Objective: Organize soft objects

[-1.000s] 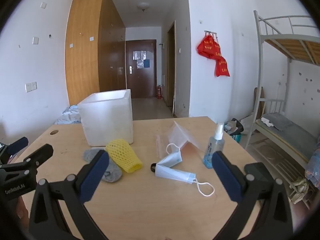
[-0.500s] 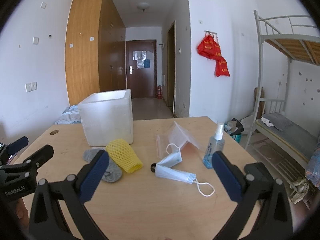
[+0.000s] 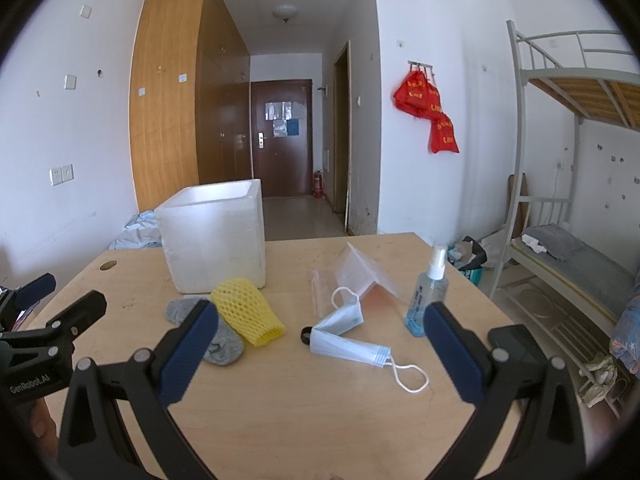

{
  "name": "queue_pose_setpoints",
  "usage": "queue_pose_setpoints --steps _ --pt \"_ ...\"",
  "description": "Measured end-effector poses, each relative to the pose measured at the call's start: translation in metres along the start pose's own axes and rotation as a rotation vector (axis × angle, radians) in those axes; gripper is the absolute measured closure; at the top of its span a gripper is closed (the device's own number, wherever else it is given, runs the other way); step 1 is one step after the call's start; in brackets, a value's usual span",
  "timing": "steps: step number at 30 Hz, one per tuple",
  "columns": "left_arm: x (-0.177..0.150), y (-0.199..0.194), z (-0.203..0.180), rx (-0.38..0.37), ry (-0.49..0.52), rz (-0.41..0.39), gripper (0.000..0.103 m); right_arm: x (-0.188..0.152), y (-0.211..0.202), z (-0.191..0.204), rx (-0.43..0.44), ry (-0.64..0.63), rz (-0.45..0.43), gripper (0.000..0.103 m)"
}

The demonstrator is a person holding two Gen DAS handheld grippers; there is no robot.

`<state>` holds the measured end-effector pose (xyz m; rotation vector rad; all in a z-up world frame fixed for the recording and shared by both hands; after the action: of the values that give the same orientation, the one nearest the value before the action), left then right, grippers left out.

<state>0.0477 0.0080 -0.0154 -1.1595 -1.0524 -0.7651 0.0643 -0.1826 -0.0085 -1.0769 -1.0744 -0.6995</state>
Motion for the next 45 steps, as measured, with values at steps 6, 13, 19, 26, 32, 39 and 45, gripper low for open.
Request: queue_pose_setpoints --steps 6,13,19,26,32,39,45 --pt "0.000 -0.001 0.000 -0.002 0.000 -0.003 0.000 -0.001 0.000 0.000 0.001 -0.003 0.002 0.000" --pt "0.000 -0.002 0.000 0.001 0.001 -0.003 0.000 -0.001 0.000 0.000 0.004 -0.002 0.001 0.000" --pt "0.001 -0.003 0.000 0.001 0.002 -0.005 0.000 0.000 -0.001 0.000 0.000 -0.001 -0.002 0.000" --pt "0.002 -0.004 -0.002 0.000 0.006 -0.009 0.000 -0.001 -0.002 -0.001 0.001 0.000 -0.003 0.000" --pt "0.001 -0.004 -0.002 0.002 0.007 -0.008 0.000 -0.001 -0.003 -0.001 0.000 -0.004 -0.006 0.000" --pt "0.003 -0.003 -0.002 0.007 -0.003 -0.002 0.000 0.000 -0.004 -0.001 0.004 -0.001 -0.007 0.000" --pt "0.004 0.006 -0.006 0.007 0.013 0.026 0.000 0.000 0.002 -0.001 0.019 0.006 0.012 0.000"
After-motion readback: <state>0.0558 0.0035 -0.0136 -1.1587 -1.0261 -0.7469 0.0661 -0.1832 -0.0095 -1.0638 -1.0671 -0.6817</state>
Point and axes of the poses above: each gripper's, at about its wrist camera, not at the fingertips, and y roughly the way its jaws point, z to its left, x to its top, the point moved 5 cm from there along y, roughly the way its jaws point, and after that the axes turned 15 degrees about x, right-handed, at the moved point
